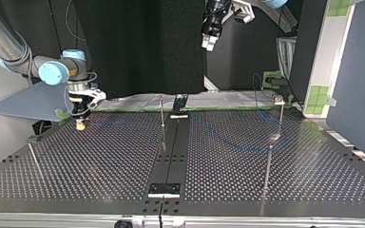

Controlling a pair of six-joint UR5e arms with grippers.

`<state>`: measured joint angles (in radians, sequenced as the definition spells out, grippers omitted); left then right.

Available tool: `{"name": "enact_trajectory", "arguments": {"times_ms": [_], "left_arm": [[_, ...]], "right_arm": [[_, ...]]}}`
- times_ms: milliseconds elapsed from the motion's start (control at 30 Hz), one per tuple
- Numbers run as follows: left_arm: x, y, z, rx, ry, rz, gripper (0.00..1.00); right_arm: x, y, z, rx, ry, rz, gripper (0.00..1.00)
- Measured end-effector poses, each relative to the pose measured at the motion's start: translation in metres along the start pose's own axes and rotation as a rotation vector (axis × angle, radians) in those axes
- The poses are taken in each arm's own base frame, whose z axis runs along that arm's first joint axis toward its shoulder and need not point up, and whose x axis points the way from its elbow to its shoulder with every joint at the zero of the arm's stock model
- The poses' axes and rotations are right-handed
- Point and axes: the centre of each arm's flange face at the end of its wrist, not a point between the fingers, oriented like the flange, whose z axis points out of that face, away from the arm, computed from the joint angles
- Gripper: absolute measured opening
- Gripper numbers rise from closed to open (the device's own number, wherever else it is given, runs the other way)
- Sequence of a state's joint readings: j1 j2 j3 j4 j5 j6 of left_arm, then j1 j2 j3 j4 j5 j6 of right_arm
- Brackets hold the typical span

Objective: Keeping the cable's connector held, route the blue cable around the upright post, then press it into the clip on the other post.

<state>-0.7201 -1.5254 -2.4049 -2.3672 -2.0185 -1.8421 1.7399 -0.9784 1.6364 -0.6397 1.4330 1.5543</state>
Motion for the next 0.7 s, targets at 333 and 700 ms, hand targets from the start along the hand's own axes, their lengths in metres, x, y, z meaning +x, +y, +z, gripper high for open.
{"name": "enact_trajectory", "arguments": {"times_ms": [333,700], "left_arm": [[0.0,0.0,0.0,-0.002,0.0,-0.001,1.0],[-0.001,0.001,0.003,0.004,-0.002,-0.015,1.0]], "right_arm": [[0.056,0.004,-0.005,-0.006,0.081,-0.011,0.0],[0.082,0.006,-0.014,-0.027,0.08,-0.031,0.0]]}}
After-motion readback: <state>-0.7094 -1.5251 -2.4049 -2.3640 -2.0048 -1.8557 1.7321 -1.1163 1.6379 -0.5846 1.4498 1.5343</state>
